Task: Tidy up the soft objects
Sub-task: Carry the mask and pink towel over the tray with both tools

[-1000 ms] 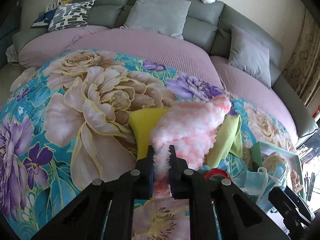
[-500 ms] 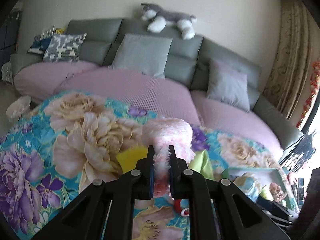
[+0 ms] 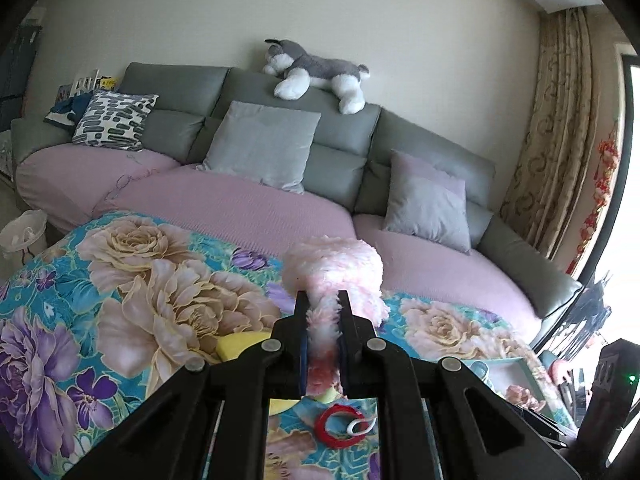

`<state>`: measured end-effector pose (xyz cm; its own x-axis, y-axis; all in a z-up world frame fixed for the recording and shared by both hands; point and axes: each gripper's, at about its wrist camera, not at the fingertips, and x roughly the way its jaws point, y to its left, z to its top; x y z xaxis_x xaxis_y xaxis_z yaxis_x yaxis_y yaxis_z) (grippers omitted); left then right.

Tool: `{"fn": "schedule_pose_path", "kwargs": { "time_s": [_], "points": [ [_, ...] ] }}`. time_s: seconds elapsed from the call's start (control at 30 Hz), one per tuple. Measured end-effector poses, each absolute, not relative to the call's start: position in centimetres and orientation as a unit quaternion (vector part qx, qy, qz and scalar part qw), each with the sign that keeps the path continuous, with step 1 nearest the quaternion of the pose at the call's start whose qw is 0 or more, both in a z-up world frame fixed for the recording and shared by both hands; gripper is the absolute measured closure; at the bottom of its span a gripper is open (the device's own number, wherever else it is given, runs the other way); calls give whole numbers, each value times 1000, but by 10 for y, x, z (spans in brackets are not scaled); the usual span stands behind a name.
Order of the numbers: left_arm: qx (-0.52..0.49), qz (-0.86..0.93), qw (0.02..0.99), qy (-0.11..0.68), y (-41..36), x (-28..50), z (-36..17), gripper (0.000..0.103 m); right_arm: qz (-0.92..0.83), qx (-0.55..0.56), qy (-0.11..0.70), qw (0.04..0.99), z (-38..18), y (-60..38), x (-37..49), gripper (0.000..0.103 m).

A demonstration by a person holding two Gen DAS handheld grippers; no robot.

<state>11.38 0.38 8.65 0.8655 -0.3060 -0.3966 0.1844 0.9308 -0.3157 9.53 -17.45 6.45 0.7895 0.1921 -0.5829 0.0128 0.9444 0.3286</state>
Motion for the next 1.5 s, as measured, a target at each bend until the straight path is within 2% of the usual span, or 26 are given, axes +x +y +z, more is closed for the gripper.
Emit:
{"fn": "schedule_pose_path", "kwargs": {
  "time_s": [0.43,0.97,1.13,1.3,1.5],
  "points": [
    [-136,-251,938,199,-71,95,104,91,-89,174,258,946,94,-249,50,41],
    [-68,-338,903,254,-177,78,75,91,-207,193,253,925,89,-333,4,41],
    [-38,-344,895,281,-196,78,61,91,-209,202,279,915,77,-340,5,41],
    [-30,-341,872,349,-209,88,33,91,-213,198,334,896,55,-341,20,41],
    [-8,-331,860,388,-219,88,14,91,-207,209,353,888,43,-343,21,40]
  ]
}}
